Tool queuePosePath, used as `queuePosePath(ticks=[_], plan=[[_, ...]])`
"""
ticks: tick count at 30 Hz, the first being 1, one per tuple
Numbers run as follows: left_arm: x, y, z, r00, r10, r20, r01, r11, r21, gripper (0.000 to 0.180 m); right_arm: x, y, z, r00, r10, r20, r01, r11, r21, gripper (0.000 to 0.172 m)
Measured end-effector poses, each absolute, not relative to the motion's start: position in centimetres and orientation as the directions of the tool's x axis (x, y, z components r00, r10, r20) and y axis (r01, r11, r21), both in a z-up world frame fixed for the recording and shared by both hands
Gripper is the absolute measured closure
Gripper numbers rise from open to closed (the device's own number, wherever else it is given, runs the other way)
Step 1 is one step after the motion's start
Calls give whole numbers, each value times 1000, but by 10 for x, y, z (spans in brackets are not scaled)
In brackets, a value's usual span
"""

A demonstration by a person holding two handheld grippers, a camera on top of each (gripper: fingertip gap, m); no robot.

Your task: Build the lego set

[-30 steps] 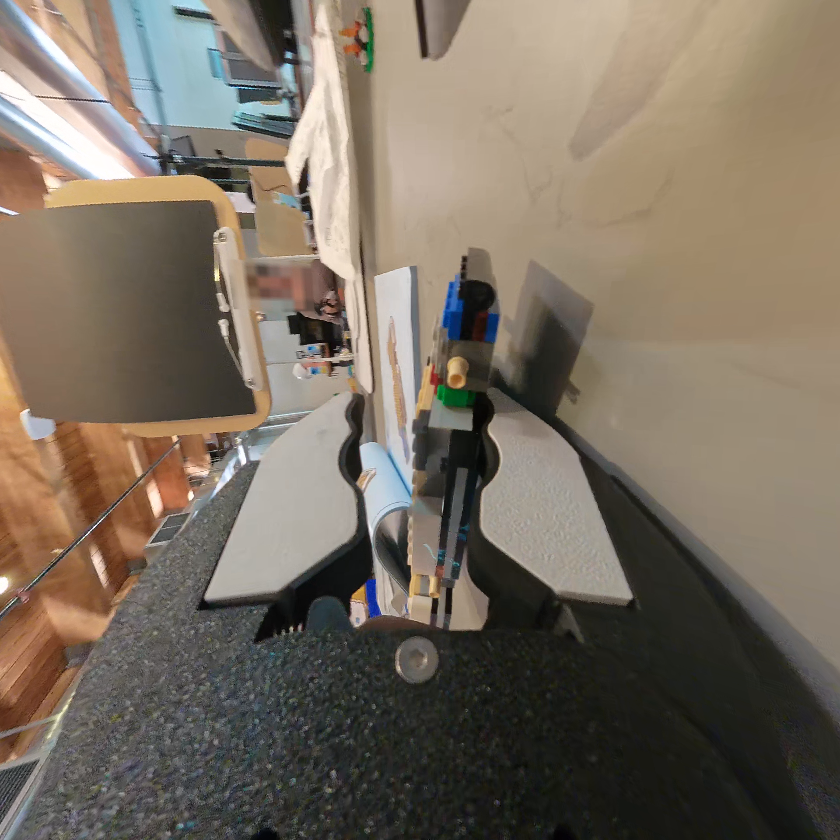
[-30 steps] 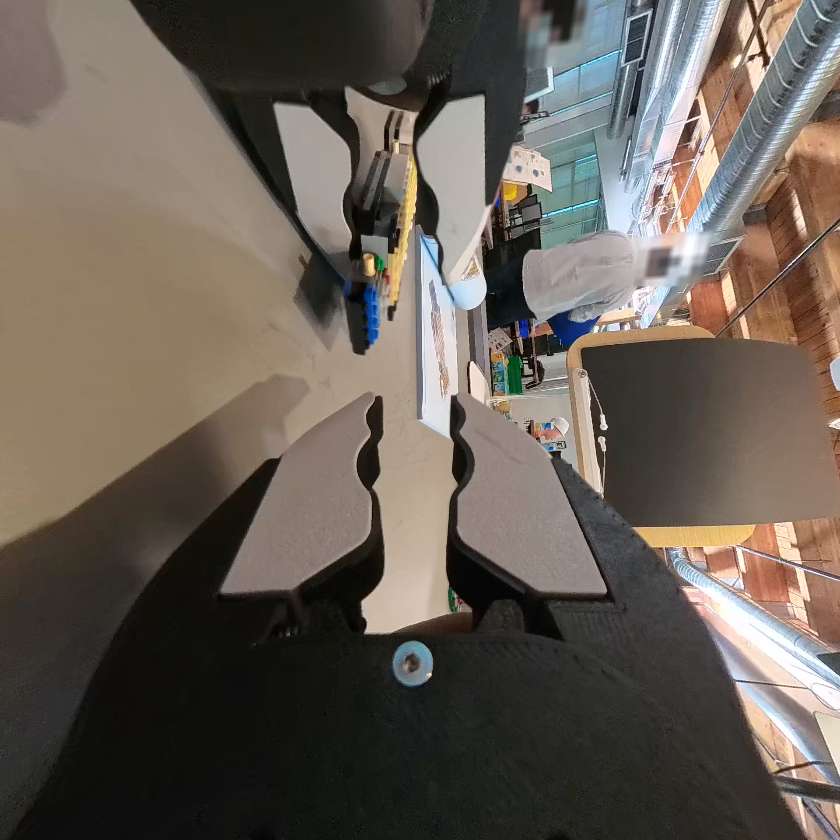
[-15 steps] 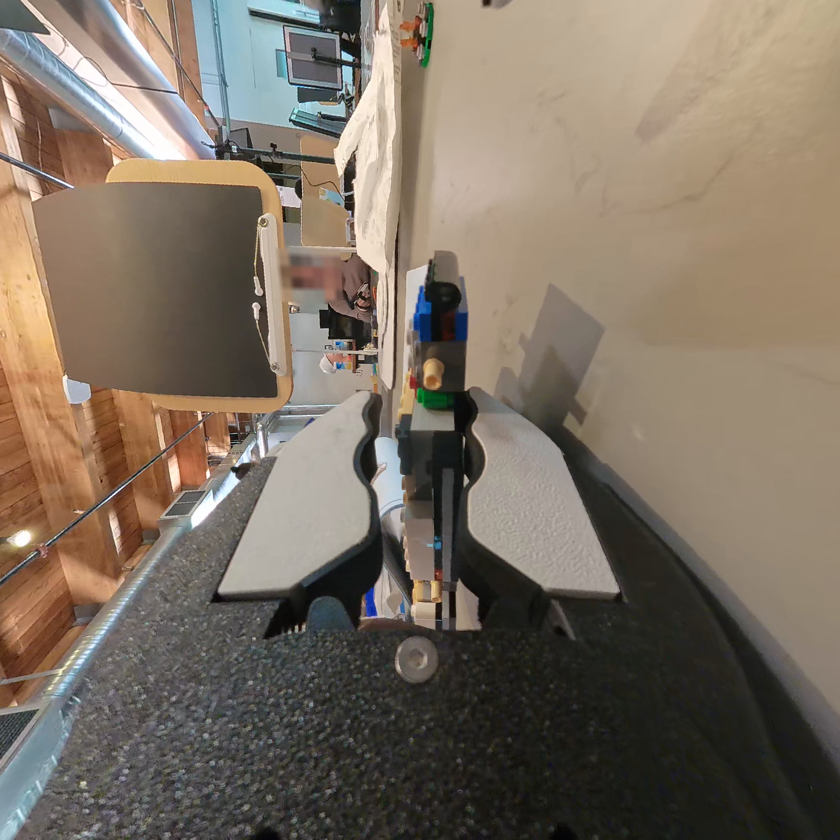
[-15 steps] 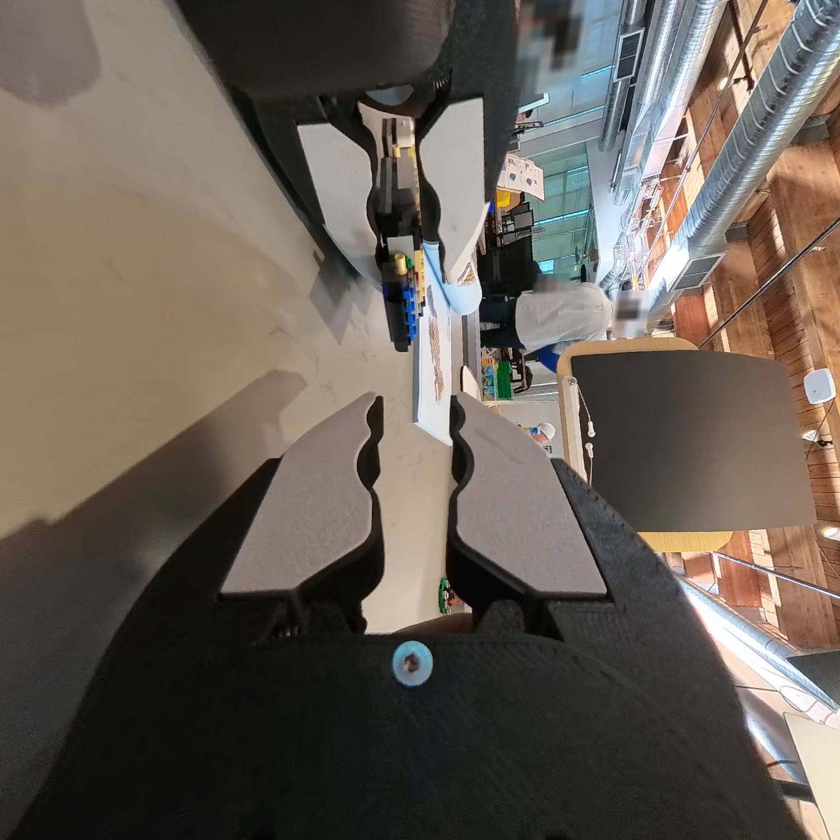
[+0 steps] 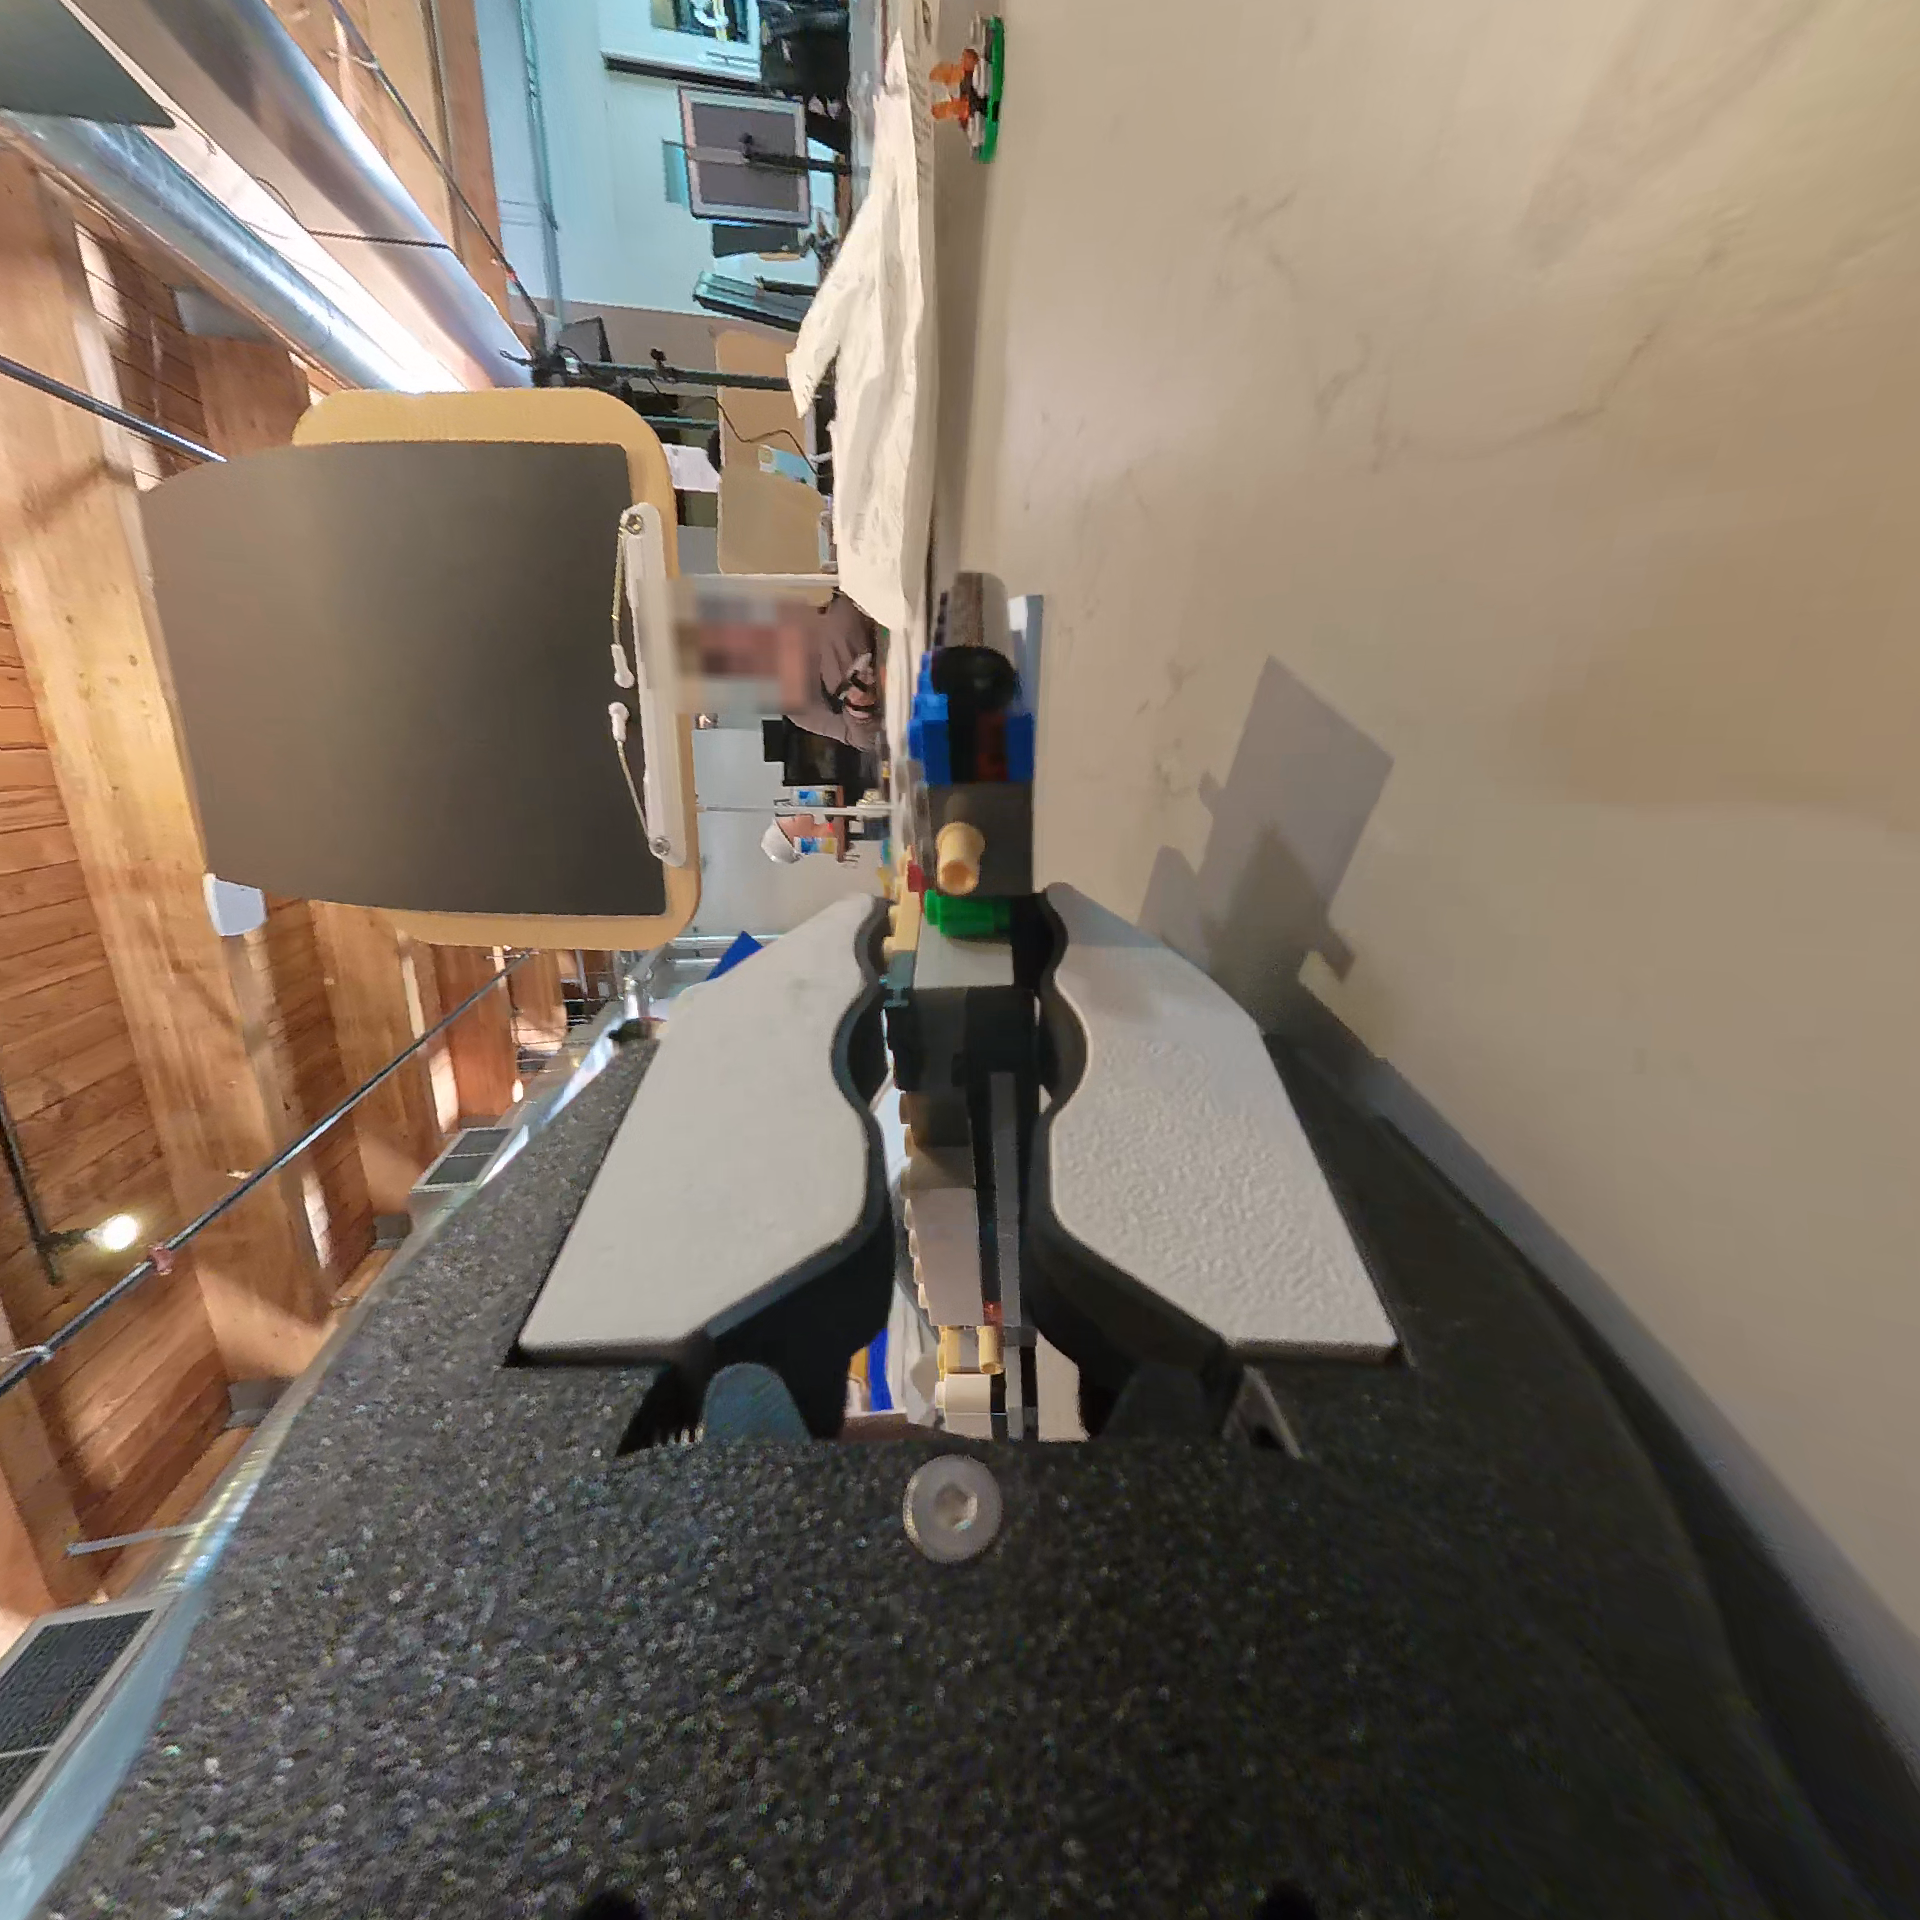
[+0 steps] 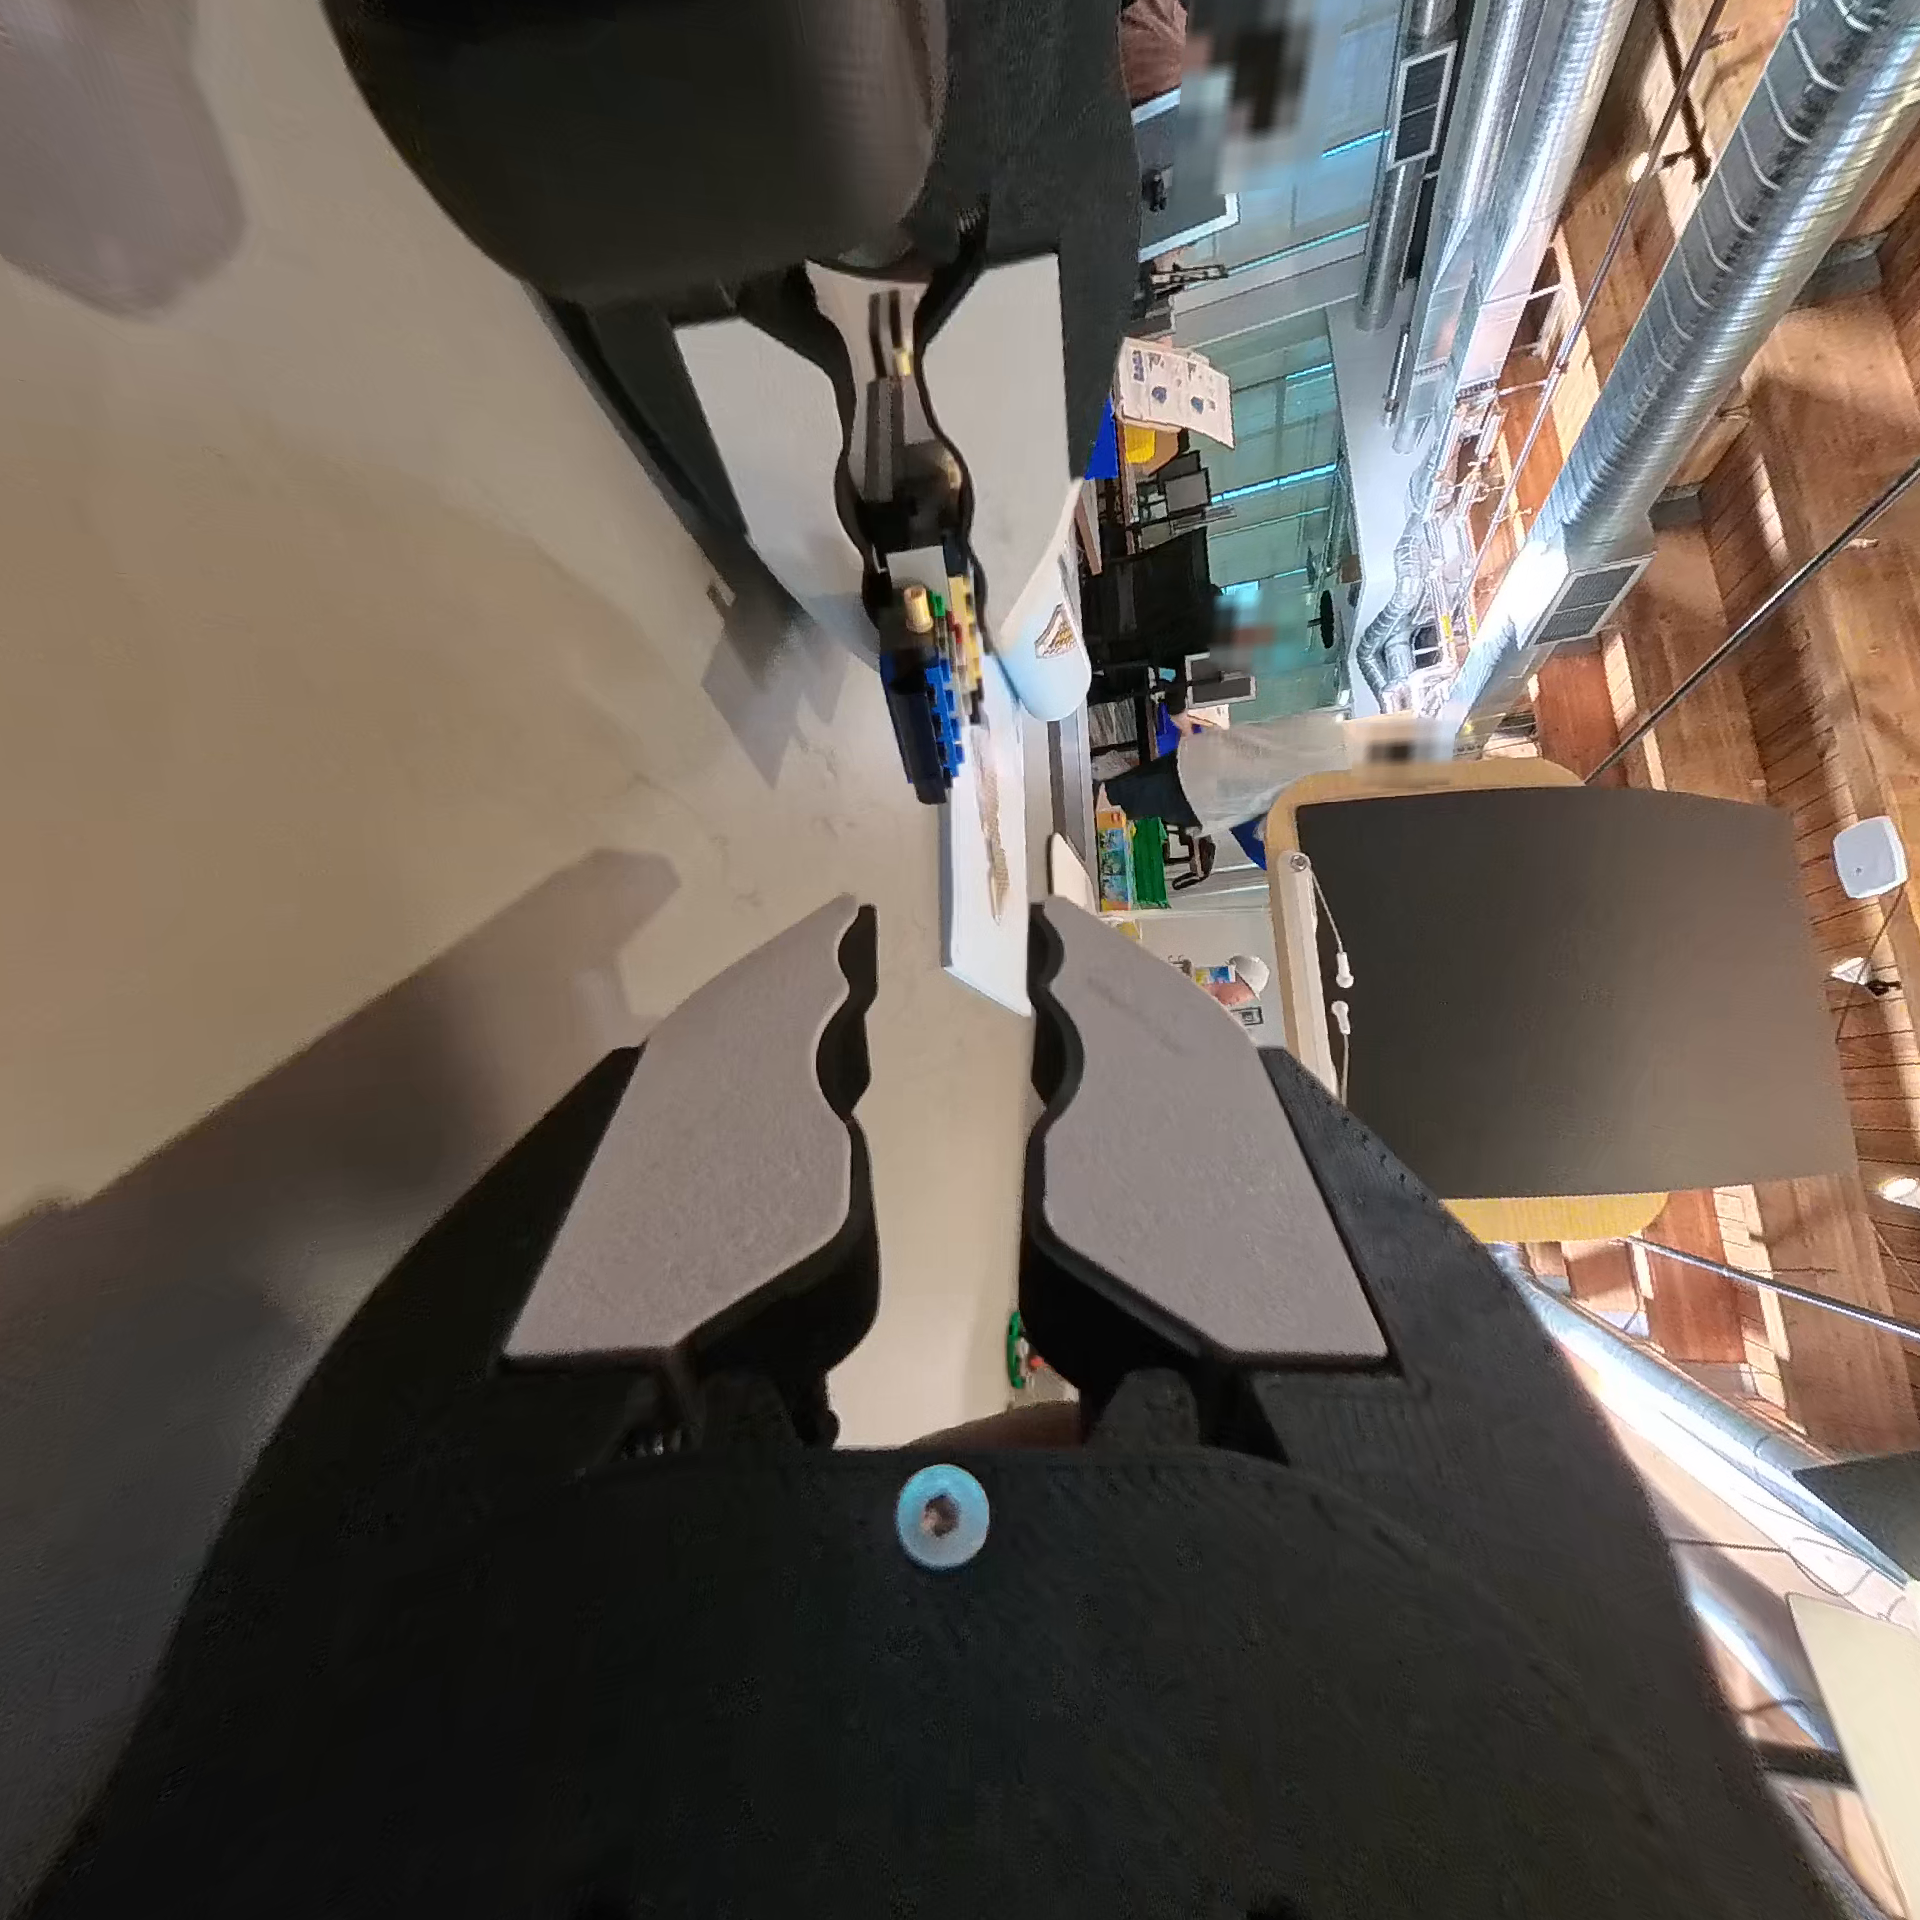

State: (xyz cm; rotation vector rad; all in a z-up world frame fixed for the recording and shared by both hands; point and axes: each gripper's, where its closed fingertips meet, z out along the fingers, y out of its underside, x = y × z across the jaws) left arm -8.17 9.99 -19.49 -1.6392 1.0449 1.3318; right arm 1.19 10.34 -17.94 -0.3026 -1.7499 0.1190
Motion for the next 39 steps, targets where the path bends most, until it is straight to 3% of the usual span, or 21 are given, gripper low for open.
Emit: queuePosePath(ticks=[8,16,21,27,32,36,39], plan=[[-68,110,-189,63,-92,-994,-956,-293,-34,156,87,153,-141,-195,183,964,359,928,-104,149],[-74,136,-194,88,-120,-989,-963,-265,-54,155,262,411,-112,-359,473,805,841,539,59,149],[-86,146,-195,125,-127,-984,-955,-283,-84,155,292,502,-155,-399,580,710,875,472,106,148],[-92,149,-196,147,-121,-982,-950,-295,-106,156,309,518,-207,-473,670,572,873,443,204,147],[-92,149,-195,156,-118,-981,-950,-291,-116,156,322,488,-222,-463,790,401,884,446,142,146],[-90,148,-194,150,-123,-981,-952,-286,-110,156,321,500,-211,-403,800,444,909,406,92,146],[-88,148,-194,146,-126,-981,-954,-280,-106,156,324,497,-223,-358,867,348,931,360,60,145]])
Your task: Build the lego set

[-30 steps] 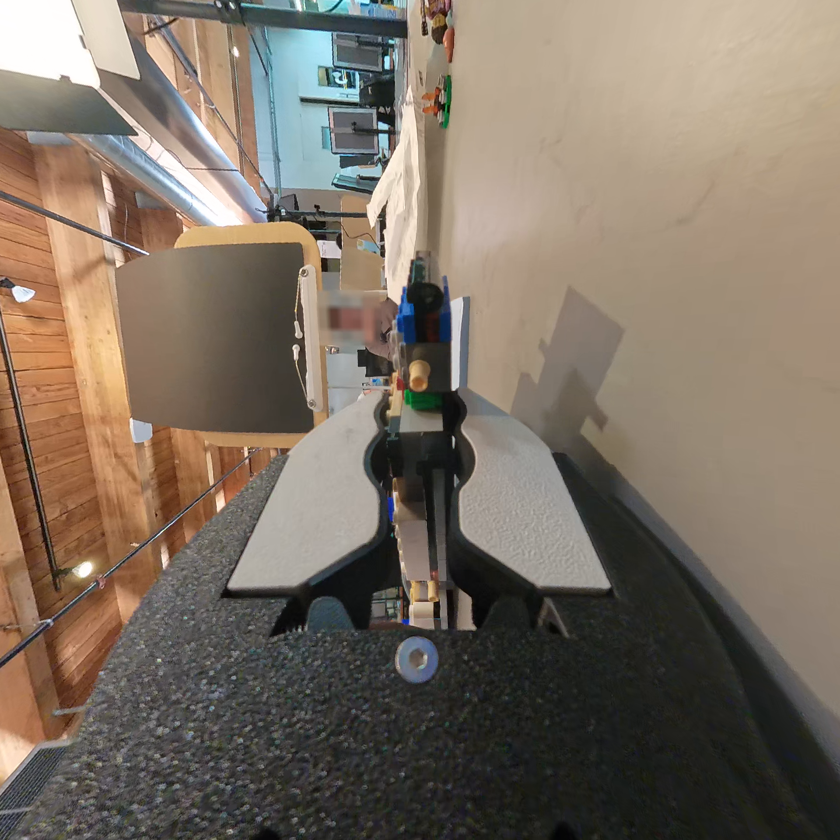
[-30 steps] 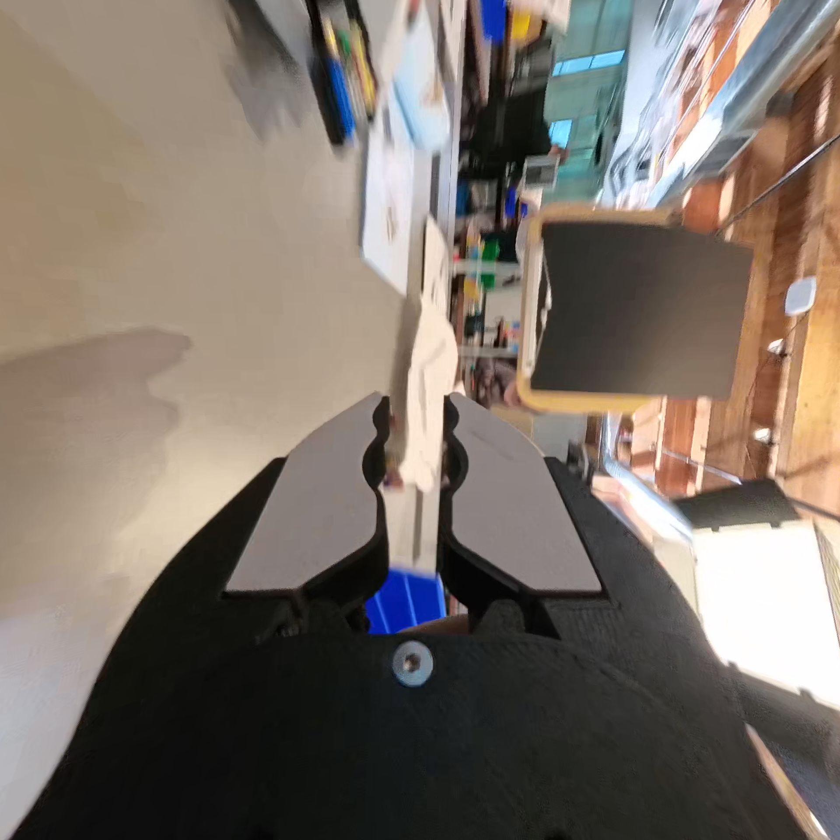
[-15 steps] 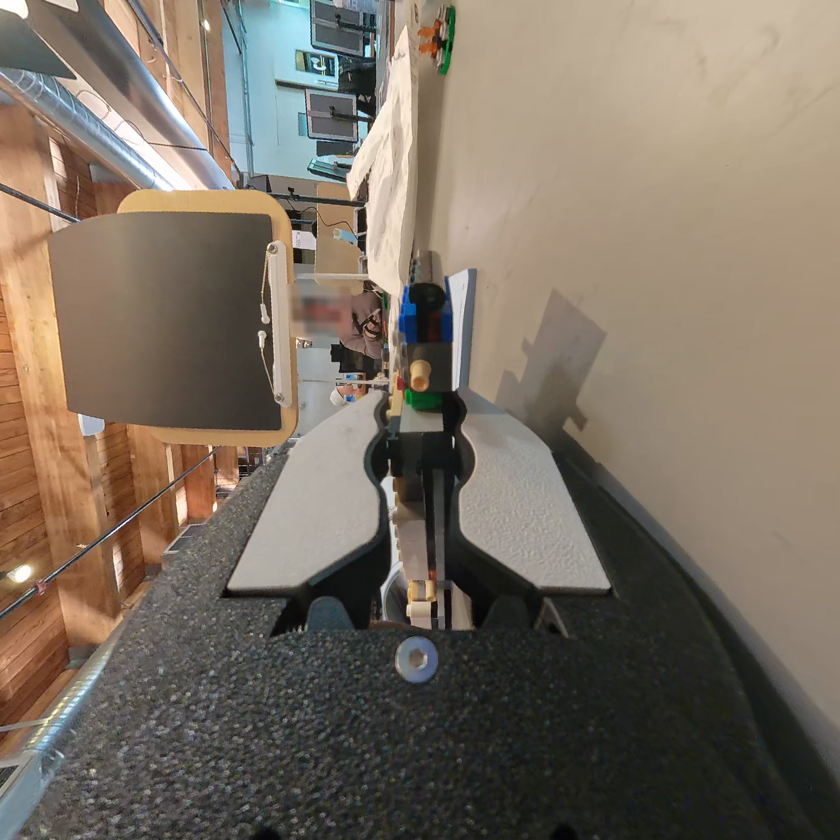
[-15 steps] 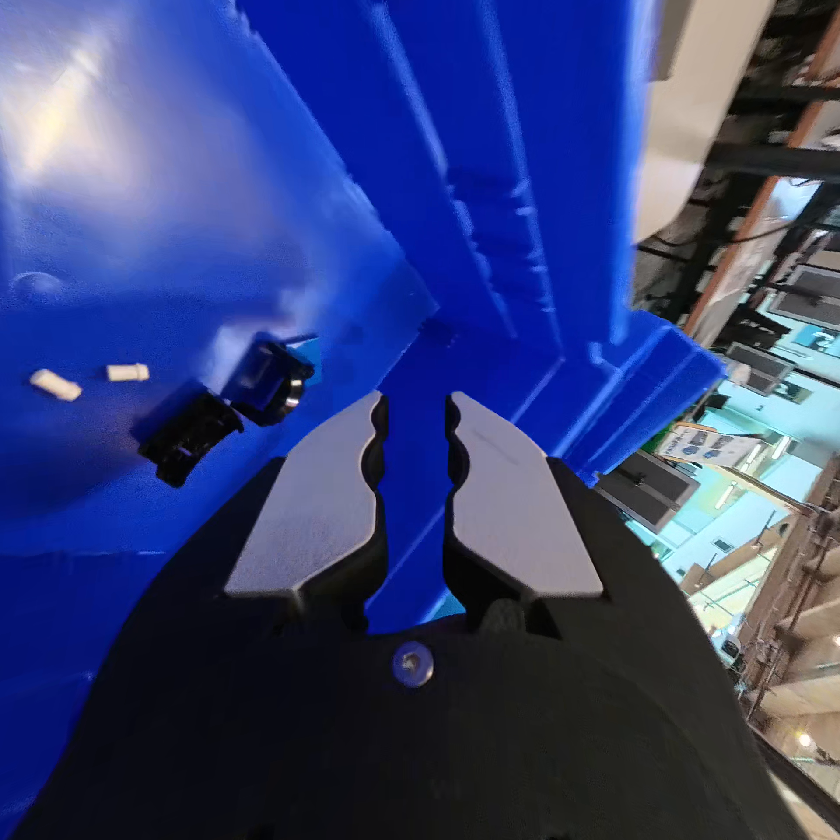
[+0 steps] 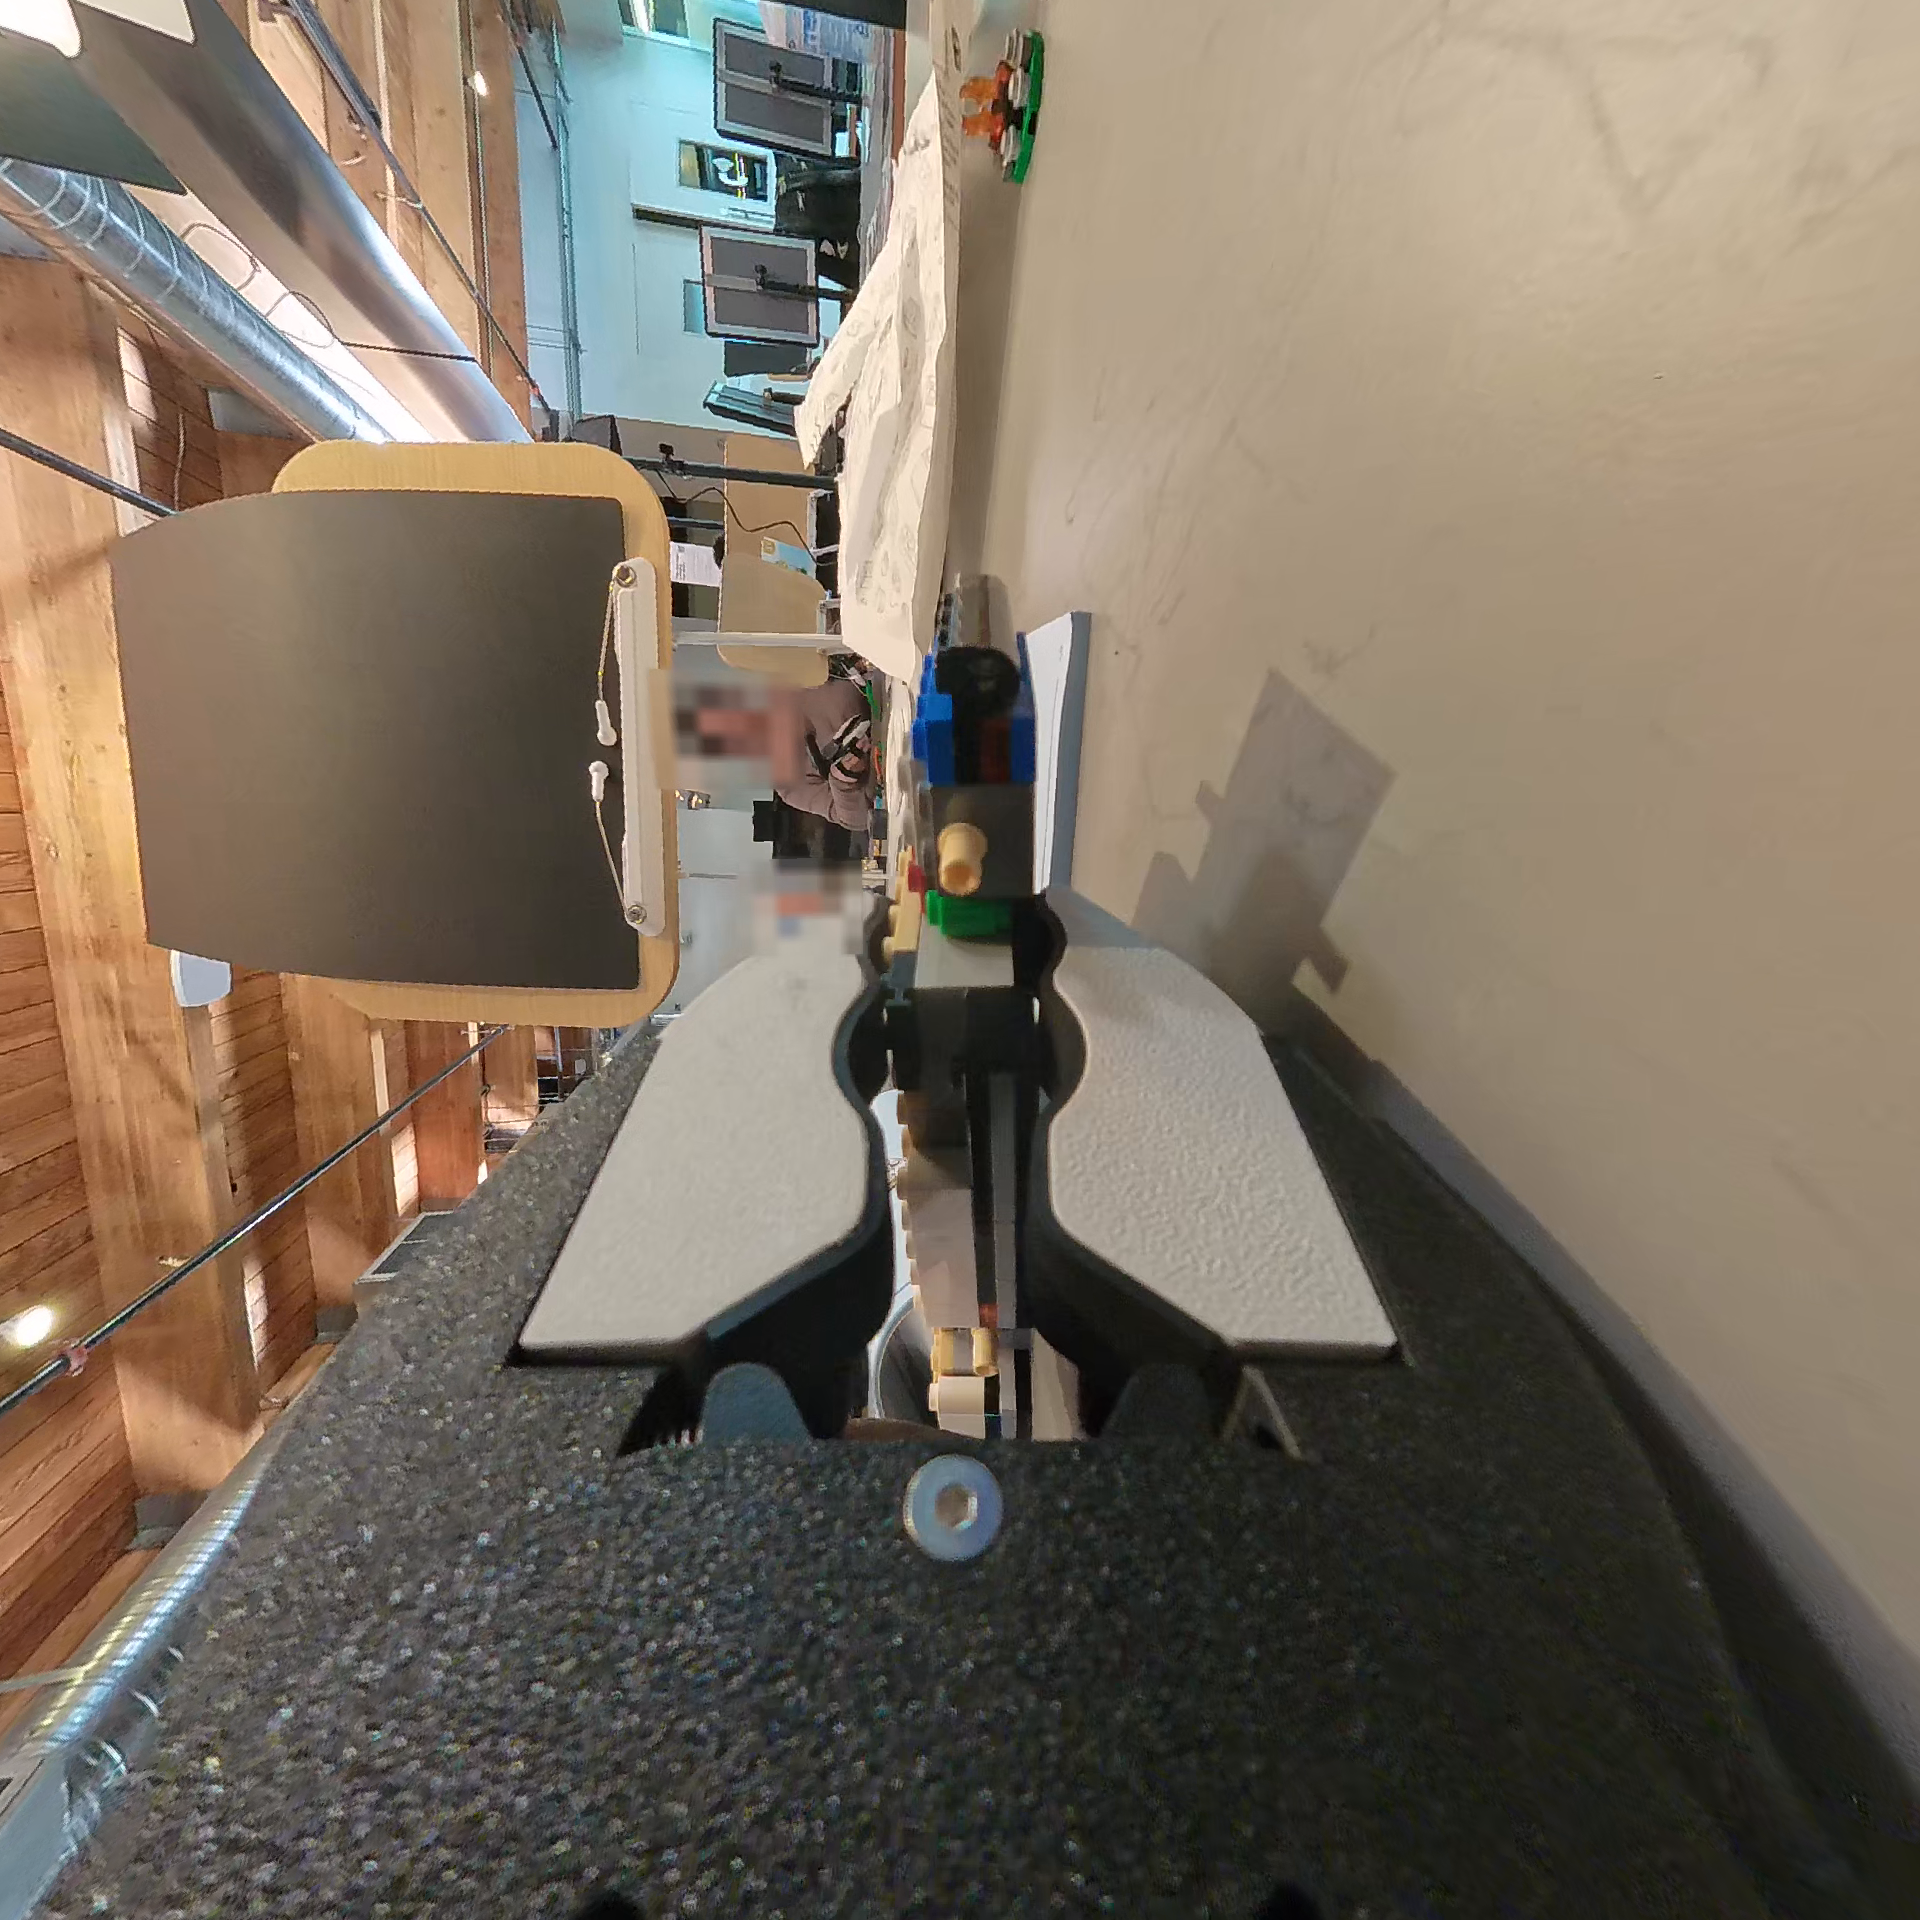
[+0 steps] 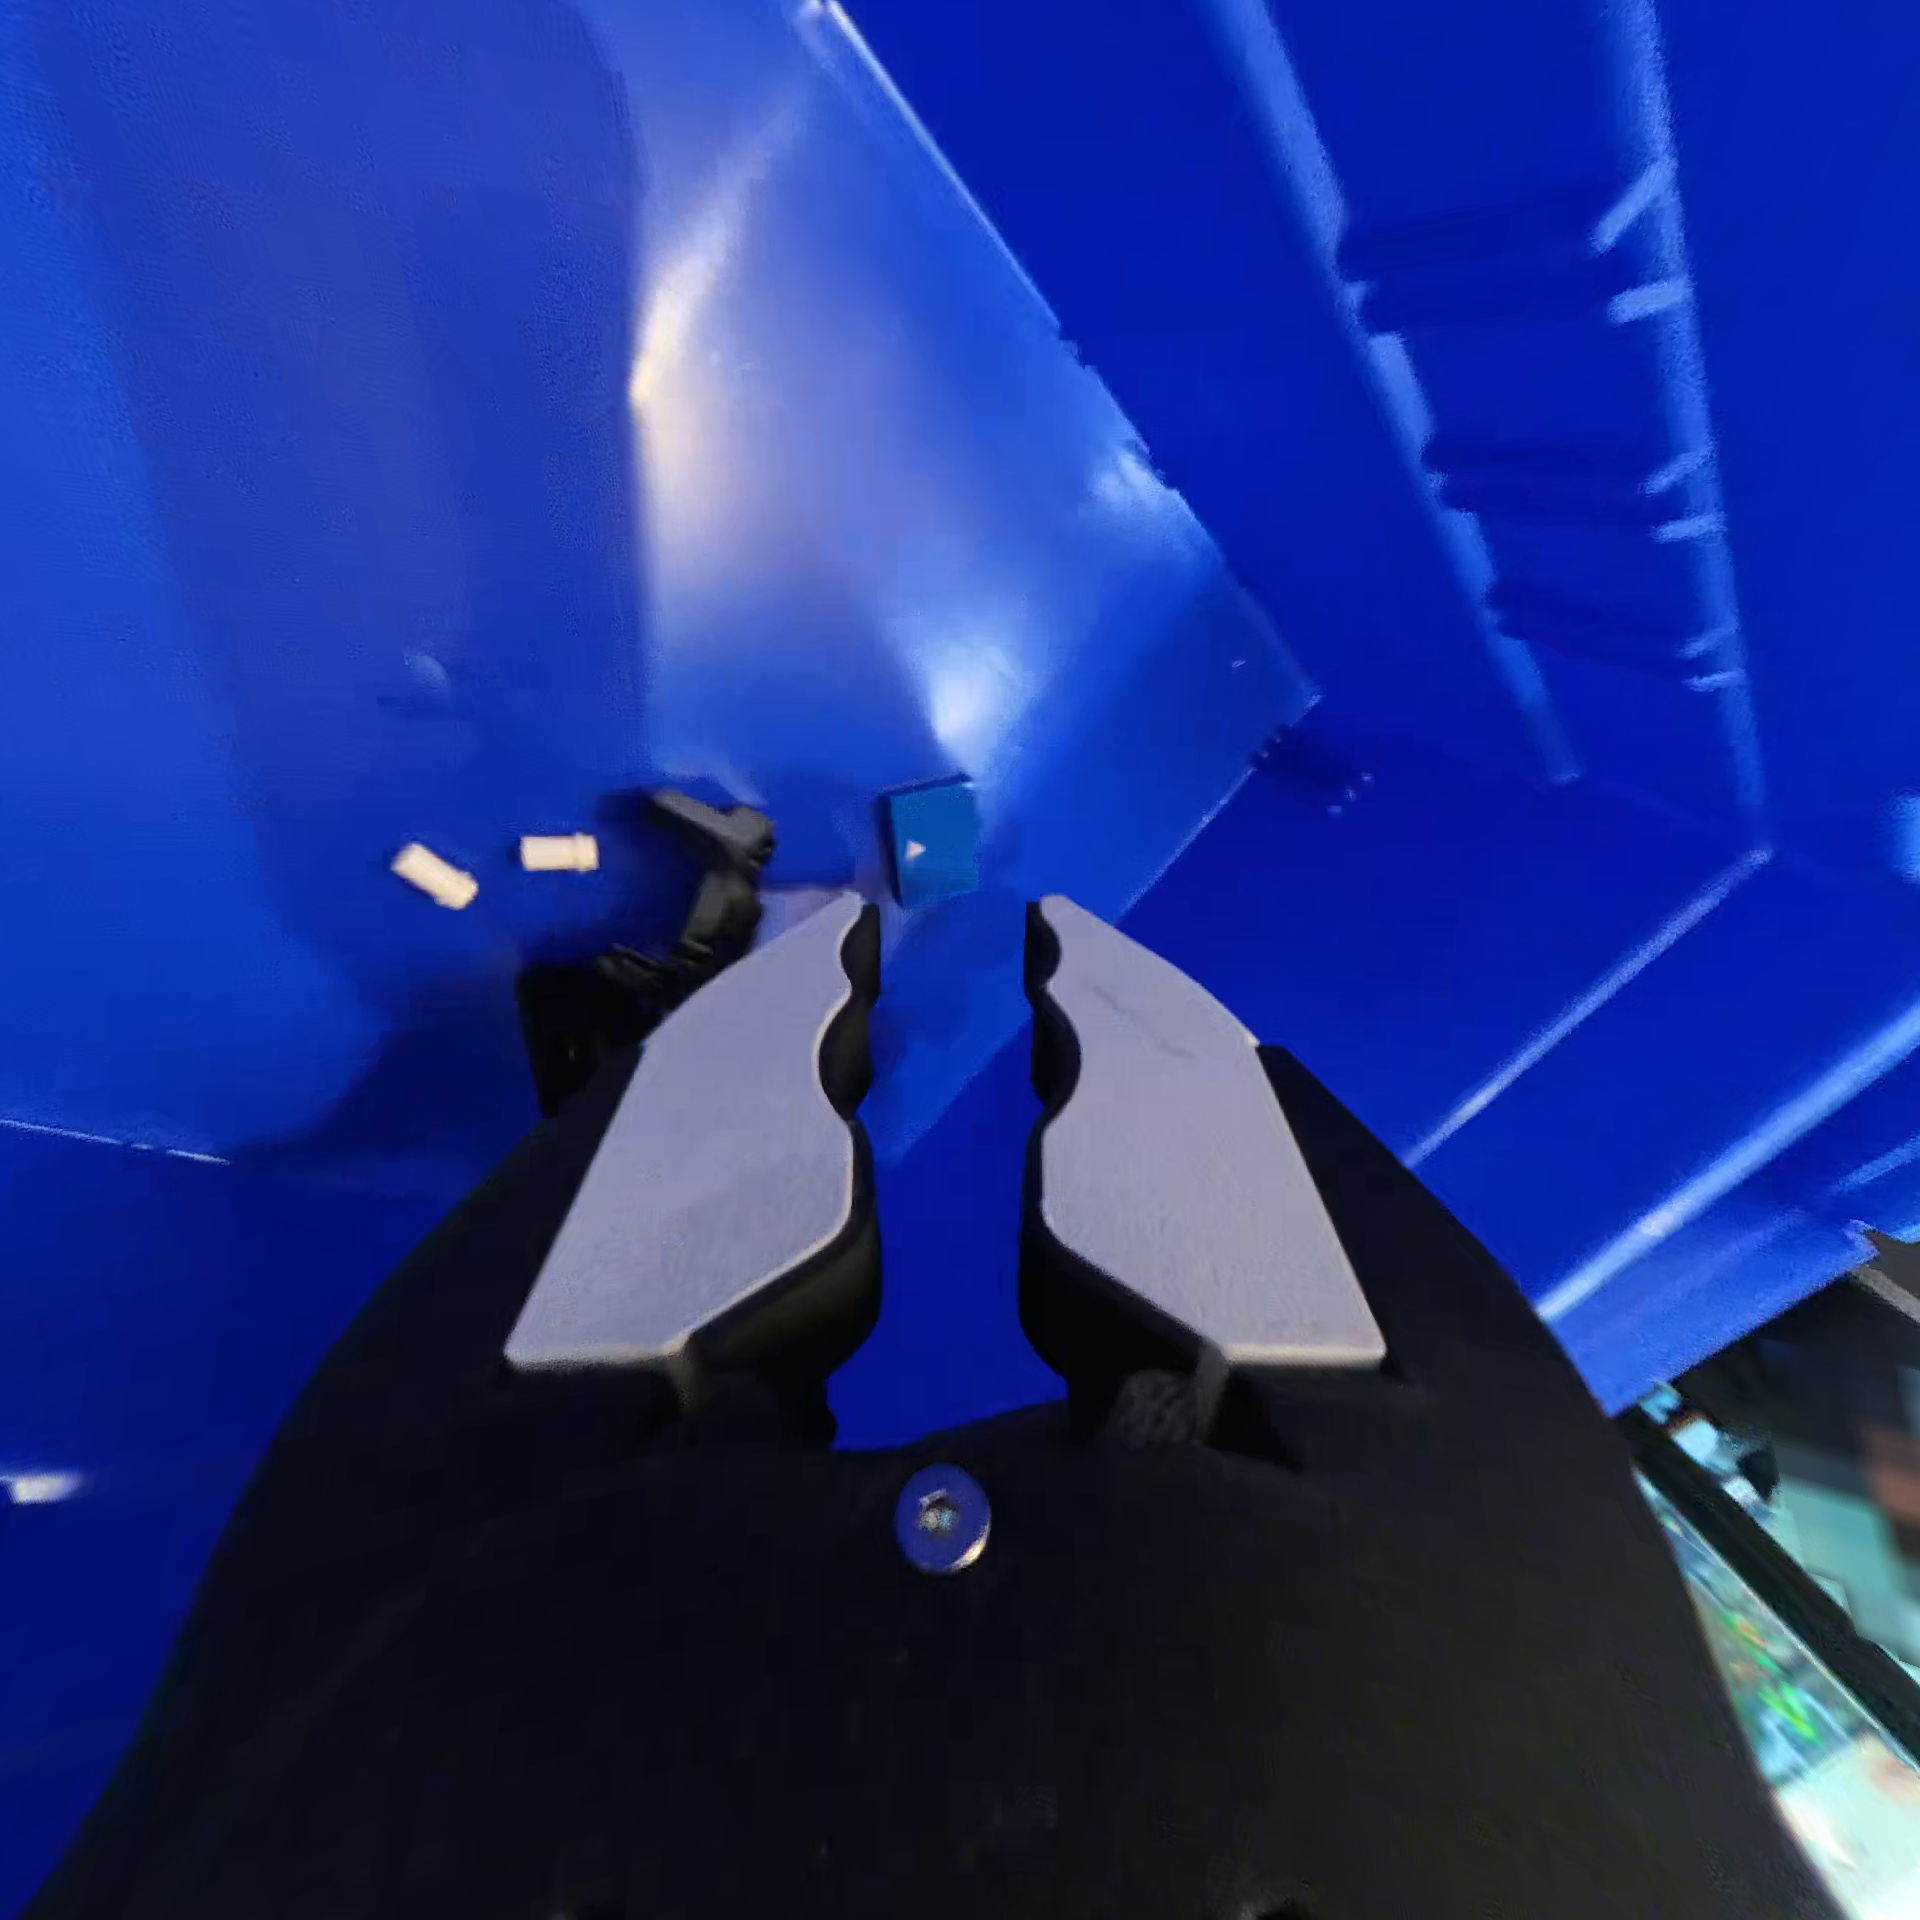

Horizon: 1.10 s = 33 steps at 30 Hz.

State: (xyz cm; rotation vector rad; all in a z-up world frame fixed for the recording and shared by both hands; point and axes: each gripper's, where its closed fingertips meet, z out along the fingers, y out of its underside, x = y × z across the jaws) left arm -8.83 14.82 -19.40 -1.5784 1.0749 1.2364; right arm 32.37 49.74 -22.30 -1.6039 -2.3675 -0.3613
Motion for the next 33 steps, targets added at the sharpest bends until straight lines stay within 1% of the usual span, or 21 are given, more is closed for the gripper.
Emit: queuePosePath(ticks=[3,6,10,12,14,19,25,30,33], plan=[[-86,147,-194,144,-127,-981,-956,-275,-104,156,321,493,-230,-284,928,241,957,292,2,140],[-84,147,-193,141,-130,-981,-958,-270,-102,156,319,497,-230,-206,963,175,976,216,-39,140],[-82,147,-193,141,-132,-981,-960,-262,-103,156,323,497,-233,-123,990,72,992,122,12,142],[-82,147,-194,141,-132,-981,-960,-261,-102,156,325,494,-234,-81,996,36,996,79,44,146],[-83,147,-193,140,-131,-981,-960,-260,-102,155,325,490,-234,-52,999,14,996,51,67,155],[-83,143,-190,125,-125,-984,-964,-250,-91,155,325,490,-232,-34,994,108,995,23,100,156],[-77,139,-187,103,-133,-986,-973,-217,-73,156,315,461,-224,-33,986,166,997,22,69,156],[-73,130,-185,90,-137,-986,-977,-202,-62,156,290,422,-182,-91,963,254,995,96,-8,156],[-71,127,-184,84,-138,-987,-979,-198,-56,155,254,379,-147,-176,935,306,973,214,-92,156]])
